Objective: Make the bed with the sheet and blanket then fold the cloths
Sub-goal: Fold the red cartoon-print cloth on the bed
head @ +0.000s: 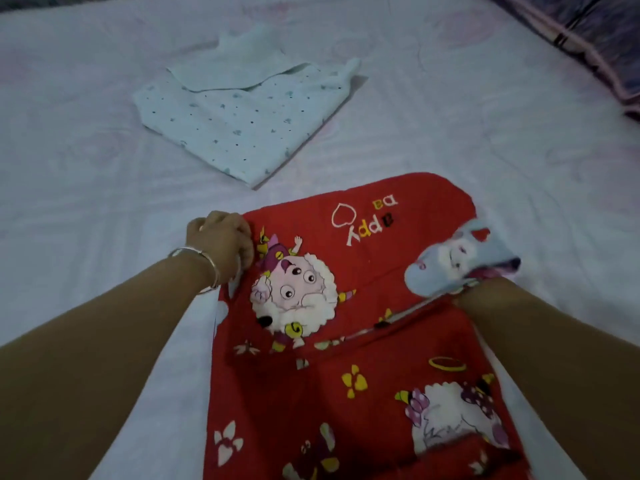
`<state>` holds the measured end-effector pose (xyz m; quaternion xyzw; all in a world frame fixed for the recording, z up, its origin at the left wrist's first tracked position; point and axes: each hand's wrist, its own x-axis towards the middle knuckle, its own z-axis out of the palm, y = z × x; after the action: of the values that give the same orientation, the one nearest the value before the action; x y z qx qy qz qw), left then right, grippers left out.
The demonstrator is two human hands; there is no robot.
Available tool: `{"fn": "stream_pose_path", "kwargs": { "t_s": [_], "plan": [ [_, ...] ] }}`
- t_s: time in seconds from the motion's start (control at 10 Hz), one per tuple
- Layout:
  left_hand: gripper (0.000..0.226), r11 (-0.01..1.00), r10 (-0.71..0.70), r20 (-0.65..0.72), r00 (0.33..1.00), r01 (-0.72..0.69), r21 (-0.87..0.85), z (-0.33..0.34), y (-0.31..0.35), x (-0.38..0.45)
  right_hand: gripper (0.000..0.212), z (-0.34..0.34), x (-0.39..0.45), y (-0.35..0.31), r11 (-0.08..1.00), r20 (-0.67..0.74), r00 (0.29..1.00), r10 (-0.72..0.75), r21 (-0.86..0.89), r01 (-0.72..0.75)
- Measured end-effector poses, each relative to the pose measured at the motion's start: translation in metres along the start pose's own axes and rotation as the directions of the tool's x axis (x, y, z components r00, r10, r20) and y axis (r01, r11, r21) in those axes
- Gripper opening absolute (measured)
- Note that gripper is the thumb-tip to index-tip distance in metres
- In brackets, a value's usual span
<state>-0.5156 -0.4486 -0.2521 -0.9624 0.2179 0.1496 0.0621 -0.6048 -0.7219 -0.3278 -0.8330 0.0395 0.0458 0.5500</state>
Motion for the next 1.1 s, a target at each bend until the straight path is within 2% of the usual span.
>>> {"fn": "stream_pose_path", "kwargs": {
  "t_s": [0.1, 0.2, 0.3, 0.4, 0.5, 0.6, 0.7, 0.8, 0.9, 1.0, 1.1],
  "plan": [
    [0.022, 0.997, -0.030, -0.209, 0.978, 0.015, -0.076, -0.001, 0.038, -0.016, 0.065, -0.018, -0.047, -0.049, 0.559, 0.010, 0.862, 0.507, 0.758, -0.337],
    [0.057, 0.916, 0.138, -0.221, 0.965, -0.210, -0.343, 0.007, 0.094, -0.044, 0.052, -0.022, -0.058, -0.053, 0.339, 0.041, 0.784, 0.620, 0.886, -0.315],
    [0.108, 0.956, 0.279, 0.064, 0.958, -0.271, -0.116, 0.023, 0.140, -0.066, 0.044, -0.012, -0.067, -0.070, 0.316, 0.084, 0.807, 0.585, 0.893, -0.322],
    [0.094, 0.979, 0.197, -0.035, 0.980, -0.199, -0.051, 0.018, 0.134, -0.056, 0.040, -0.009, -0.076, -0.073, 0.354, 0.076, 0.803, 0.592, 0.870, -0.343],
    [0.092, 0.957, 0.245, -0.087, 0.966, -0.255, -0.140, -0.006, 0.112, -0.051, 0.035, -0.020, -0.087, -0.078, 0.411, -0.003, 0.767, 0.641, 0.845, -0.341],
    [0.079, 0.923, 0.385, 0.064, 0.921, -0.386, -0.002, -0.010, 0.099, -0.064, 0.030, -0.041, -0.095, -0.072, 0.447, -0.115, 0.654, 0.747, 0.816, -0.367],
    [0.087, 0.912, 0.348, 0.270, 0.898, -0.391, 0.126, 0.011, 0.109, -0.088, 0.036, -0.053, -0.098, -0.072, 0.637, -0.264, 0.615, 0.744, 0.560, -0.530],
    [0.085, 0.940, 0.300, 0.347, 0.889, -0.337, 0.051, 0.022, 0.125, -0.093, 0.035, -0.043, -0.100, -0.074, 0.770, -0.440, 0.821, 0.364, -0.353, -0.531],
    [0.060, 0.950, 0.294, 0.389, 0.873, -0.221, -0.222, 0.006, 0.129, -0.075, 0.026, -0.019, -0.099, -0.088, 0.735, -0.241, 0.963, 0.122, -0.630, -0.251],
    [0.034, 0.965, 0.204, 0.125, 0.971, -0.178, -0.191, -0.006, 0.127, -0.056, 0.029, 0.006, -0.092, -0.088, 0.684, 0.026, 0.983, 0.182, -0.721, -0.108],
    [0.065, 0.992, 0.111, -0.026, 0.993, -0.113, -0.059, -0.008, 0.126, -0.040, 0.035, 0.019, -0.082, -0.078, 0.610, 0.021, 0.964, 0.266, -0.778, -0.151]
  ]
}}
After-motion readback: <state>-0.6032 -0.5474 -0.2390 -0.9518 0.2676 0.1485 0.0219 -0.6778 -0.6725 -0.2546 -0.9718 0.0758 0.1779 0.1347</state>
